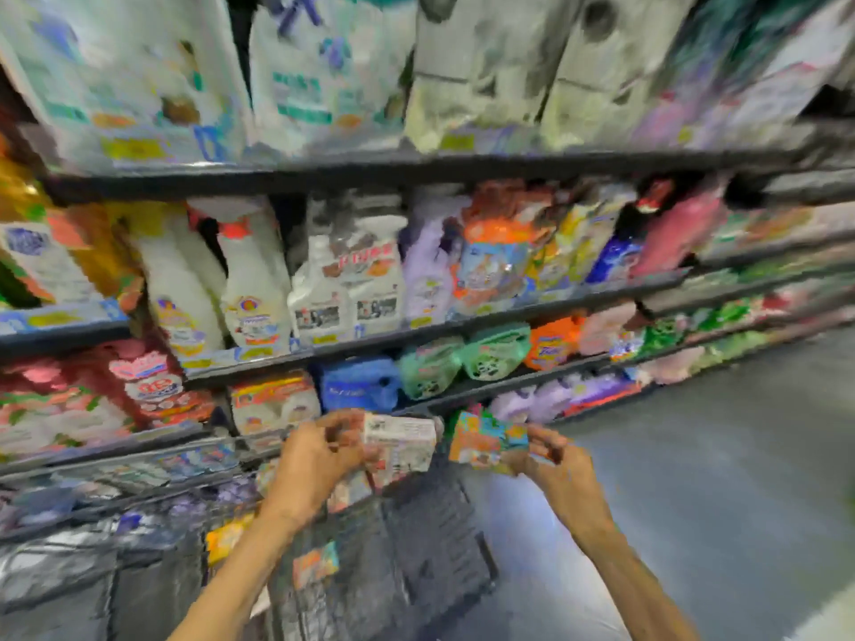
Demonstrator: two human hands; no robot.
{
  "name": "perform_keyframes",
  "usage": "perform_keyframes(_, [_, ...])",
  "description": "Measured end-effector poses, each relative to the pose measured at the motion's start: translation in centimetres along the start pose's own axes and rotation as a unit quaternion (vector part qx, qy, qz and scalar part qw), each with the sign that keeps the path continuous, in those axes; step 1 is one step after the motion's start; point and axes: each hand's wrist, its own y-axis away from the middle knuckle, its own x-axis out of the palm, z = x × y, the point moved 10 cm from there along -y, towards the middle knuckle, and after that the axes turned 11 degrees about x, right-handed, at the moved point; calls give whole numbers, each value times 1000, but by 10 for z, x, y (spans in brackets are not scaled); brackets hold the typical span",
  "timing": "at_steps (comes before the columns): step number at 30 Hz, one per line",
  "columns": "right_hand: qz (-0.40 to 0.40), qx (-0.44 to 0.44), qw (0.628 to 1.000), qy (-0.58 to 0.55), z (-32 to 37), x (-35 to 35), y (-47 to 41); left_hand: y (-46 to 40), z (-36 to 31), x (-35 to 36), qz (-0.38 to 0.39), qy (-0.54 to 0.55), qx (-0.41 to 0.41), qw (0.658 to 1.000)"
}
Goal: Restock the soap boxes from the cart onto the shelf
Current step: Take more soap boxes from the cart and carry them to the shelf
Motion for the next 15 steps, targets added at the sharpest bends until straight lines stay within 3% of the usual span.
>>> perform_keyframes(4, [-90, -31, 993, -67, 34, -112, 50, -25, -120, 78, 86, -33, 116, 989])
perform_keyframes(9, [-192, -82, 971, -117, 59, -247, 99, -42, -227, 176, 149, -47, 204, 966])
perform_keyframes(15, [-287, -130, 938, -145, 62, -418, 153, -33, -337, 345, 231, 4, 256, 939])
